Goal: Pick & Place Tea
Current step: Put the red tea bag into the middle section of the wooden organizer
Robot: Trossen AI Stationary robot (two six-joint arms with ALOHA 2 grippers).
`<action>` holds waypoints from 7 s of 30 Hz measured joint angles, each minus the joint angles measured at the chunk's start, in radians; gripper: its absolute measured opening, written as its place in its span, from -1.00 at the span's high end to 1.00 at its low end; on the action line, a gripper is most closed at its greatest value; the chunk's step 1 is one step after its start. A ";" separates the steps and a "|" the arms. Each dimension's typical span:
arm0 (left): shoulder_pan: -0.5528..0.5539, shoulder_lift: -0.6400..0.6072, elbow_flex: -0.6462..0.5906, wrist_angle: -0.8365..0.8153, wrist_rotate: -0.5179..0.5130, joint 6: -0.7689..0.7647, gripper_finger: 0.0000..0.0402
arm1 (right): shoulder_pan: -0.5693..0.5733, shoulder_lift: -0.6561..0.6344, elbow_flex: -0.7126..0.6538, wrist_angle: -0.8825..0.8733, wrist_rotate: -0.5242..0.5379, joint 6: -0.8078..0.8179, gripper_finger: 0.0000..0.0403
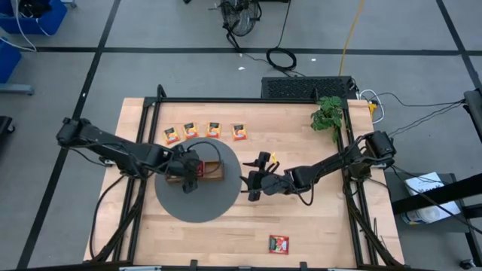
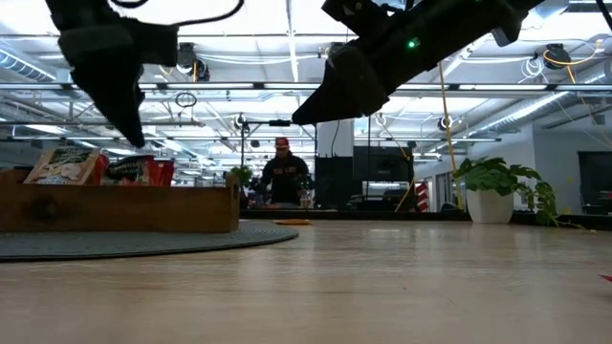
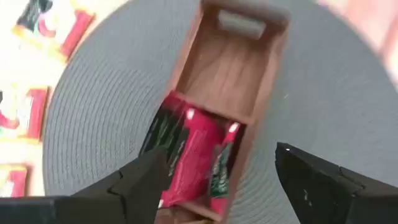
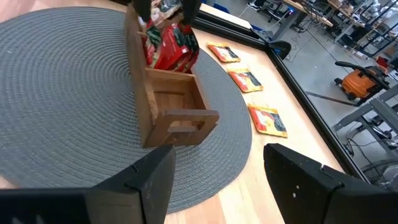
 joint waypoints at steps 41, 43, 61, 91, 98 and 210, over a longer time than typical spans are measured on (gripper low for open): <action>0.042 0.027 -0.008 -0.007 0.120 0.082 -0.21 | 0.000 0.000 0.000 0.014 0.002 0.000 -0.12; 0.029 0.027 -0.008 0.011 0.172 0.109 -0.14 | 0.000 0.000 0.000 0.014 0.002 0.000 -0.12; -0.003 0.030 -0.017 0.047 0.174 0.179 0.96 | 0.000 0.000 0.000 0.014 0.001 0.000 -0.12; 0.067 0.139 -0.017 -0.020 -0.045 0.209 0.89 | 0.001 0.000 0.000 0.010 0.000 0.006 -0.12; 0.064 0.139 0.070 0.006 -0.039 0.227 0.82 | 0.021 0.000 0.000 0.002 0.000 0.026 -0.12; -0.207 -0.495 -0.180 0.596 -0.131 0.537 0.81 | 0.248 0.317 0.395 -0.932 -0.018 0.483 1.00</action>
